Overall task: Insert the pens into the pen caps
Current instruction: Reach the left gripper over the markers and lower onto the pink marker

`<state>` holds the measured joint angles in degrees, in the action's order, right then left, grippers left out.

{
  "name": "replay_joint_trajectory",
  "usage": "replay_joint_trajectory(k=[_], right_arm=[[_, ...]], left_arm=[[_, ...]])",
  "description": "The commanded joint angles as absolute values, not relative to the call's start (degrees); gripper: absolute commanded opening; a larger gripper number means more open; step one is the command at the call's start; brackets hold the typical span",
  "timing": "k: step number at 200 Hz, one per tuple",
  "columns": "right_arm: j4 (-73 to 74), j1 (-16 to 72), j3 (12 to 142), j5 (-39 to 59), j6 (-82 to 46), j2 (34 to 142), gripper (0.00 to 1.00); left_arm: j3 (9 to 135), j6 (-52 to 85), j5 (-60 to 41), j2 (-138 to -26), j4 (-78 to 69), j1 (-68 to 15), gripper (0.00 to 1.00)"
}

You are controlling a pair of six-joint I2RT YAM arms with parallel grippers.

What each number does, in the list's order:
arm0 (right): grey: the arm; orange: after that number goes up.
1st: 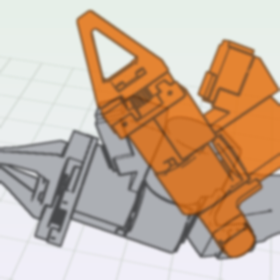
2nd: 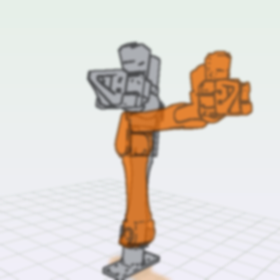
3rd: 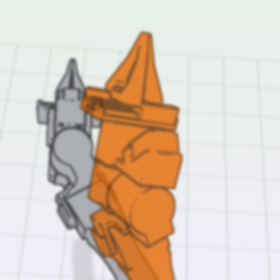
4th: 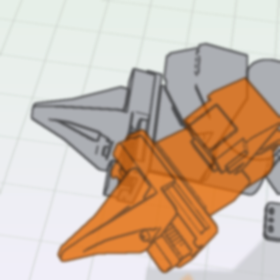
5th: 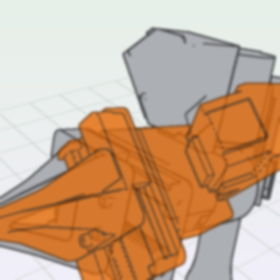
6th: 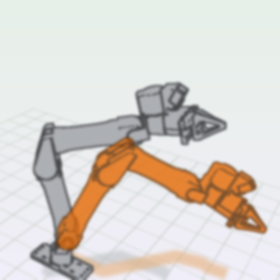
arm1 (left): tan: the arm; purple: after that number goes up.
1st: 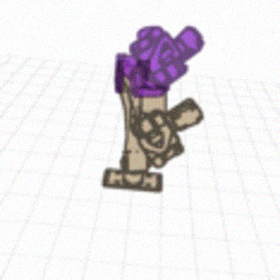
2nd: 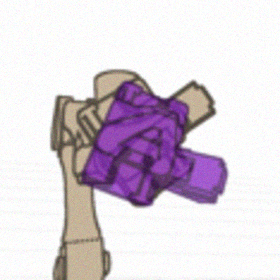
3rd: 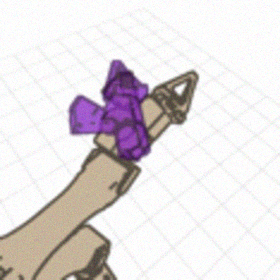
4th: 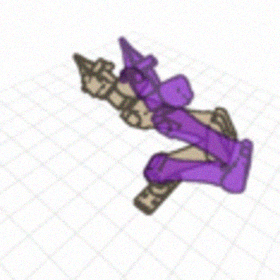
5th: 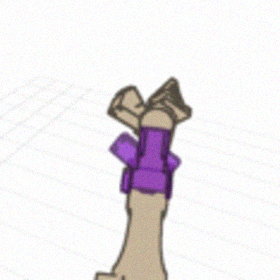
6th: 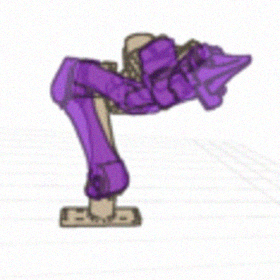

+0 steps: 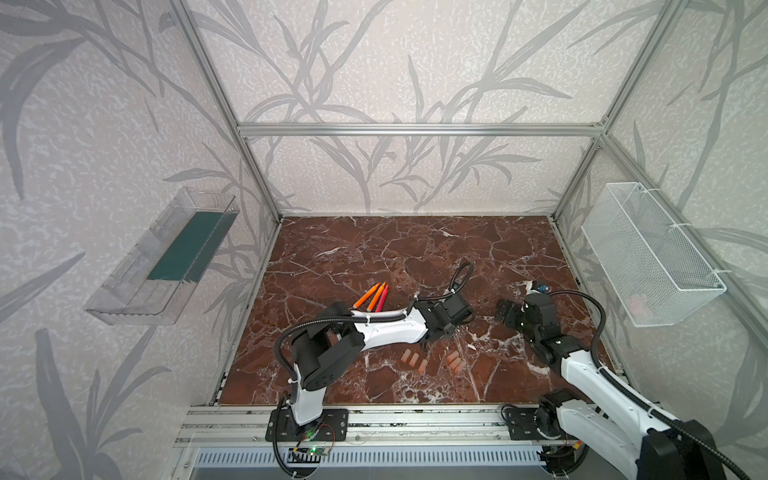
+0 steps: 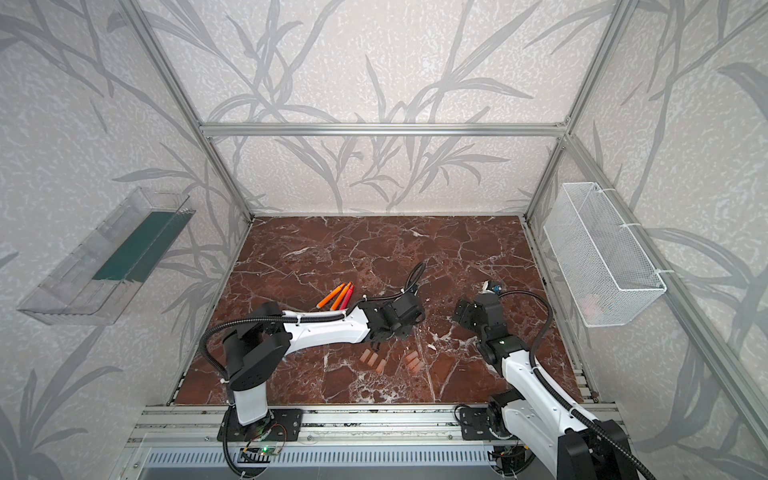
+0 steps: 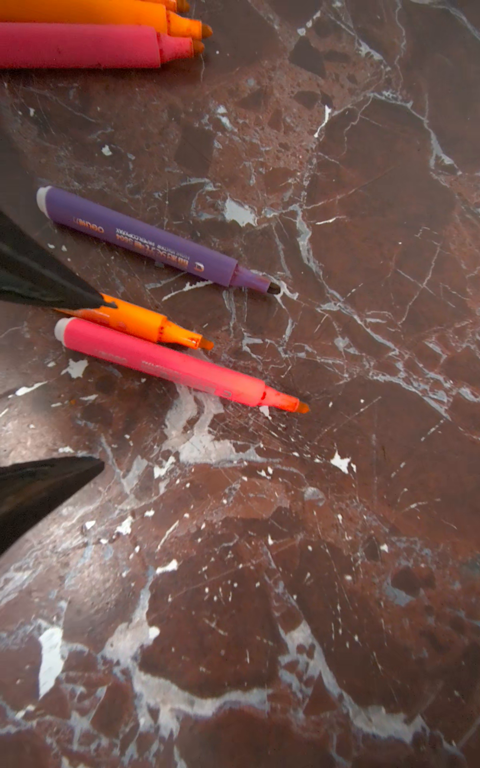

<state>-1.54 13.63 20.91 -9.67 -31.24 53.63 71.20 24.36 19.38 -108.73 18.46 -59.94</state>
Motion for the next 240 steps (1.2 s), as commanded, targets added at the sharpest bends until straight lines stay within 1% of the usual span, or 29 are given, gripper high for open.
replay_joint_trajectory(k=[1,80,142,190,213,240], right_arm=[[-1.4,13.4,22.6,-9.6,-30.8,53.9,0.91],[-1.3,13.4,22.7,-9.5,-30.8,54.1,0.9],[-1.3,13.4,22.5,-9.1,-30.5,53.7,0.9],[-1.2,13.4,22.3,-8.9,-30.4,53.5,0.9],[-1.1,13.5,22.2,-8.8,-30.3,53.3,0.9],[-1.0,13.5,22.1,-8.8,-30.3,53.0,0.9]], left_arm=[[73.5,24.0,18.8,-110.2,21.7,-59.6,0.58],[78.0,24.7,18.8,-115.3,25.6,-59.0,0.53],[78.2,25.4,17.9,-117.1,25.6,-58.3,0.52],[77.3,25.8,14.6,-118.0,24.5,-57.8,0.5],[76.8,26.4,13.1,-118.2,24.4,-57.2,0.46],[76.0,26.7,12.9,-118.3,24.2,-56.9,0.39]])
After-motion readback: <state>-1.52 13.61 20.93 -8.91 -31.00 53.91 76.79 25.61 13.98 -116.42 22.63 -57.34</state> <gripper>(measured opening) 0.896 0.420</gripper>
